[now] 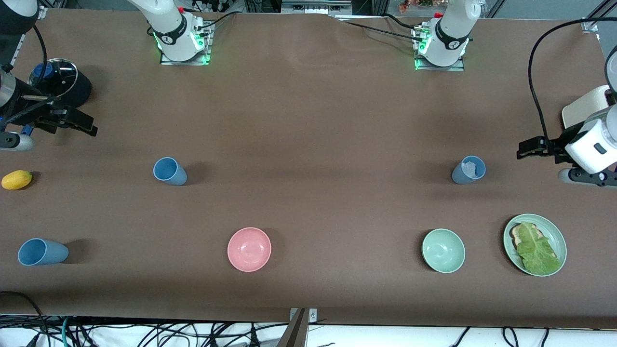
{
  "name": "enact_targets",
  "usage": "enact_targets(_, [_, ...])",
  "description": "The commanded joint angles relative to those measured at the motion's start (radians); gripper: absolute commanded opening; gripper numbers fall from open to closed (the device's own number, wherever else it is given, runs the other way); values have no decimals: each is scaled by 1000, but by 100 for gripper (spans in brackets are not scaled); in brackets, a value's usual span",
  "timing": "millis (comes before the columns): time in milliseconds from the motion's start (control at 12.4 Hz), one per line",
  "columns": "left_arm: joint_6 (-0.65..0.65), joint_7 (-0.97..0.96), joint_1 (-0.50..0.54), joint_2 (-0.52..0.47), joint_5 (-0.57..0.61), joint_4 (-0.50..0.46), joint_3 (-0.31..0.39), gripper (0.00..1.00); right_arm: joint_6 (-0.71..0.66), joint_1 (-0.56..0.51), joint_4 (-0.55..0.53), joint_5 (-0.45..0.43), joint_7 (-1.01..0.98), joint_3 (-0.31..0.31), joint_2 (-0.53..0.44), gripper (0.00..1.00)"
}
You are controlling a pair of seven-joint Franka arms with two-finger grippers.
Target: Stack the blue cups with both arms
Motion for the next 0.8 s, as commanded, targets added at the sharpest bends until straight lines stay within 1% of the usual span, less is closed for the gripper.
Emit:
enact_targets(0, [116, 6, 5, 5, 26, -94, -6, 100, 8, -3, 0, 10, 14, 4, 3, 100])
enact_targets(161, [241, 11, 17, -13, 32, -214, -6, 100, 7, 0, -5, 10, 14, 4, 5, 100])
enact_targets(241, [287, 25, 32, -21, 57, -266, -8, 100, 10, 4, -8, -2, 11, 4, 11, 100])
enact_targets(322, [336, 64, 46, -24, 63, -317, -8, 100, 7, 6, -11, -7, 8, 5, 23, 100])
enact_targets(482, [487, 86, 75, -66, 63, -470, -9, 100, -7, 13, -16, -22, 5, 4, 45, 100])
enact_targets(563, [541, 86, 83, -77, 63, -524, -13, 100, -7, 10, -17, -17, 2, 4, 46, 100])
enact_targets(724, [551, 85, 83, -73, 63, -566, -14, 100, -7, 6, -14, -13, -24, 2, 69, 100])
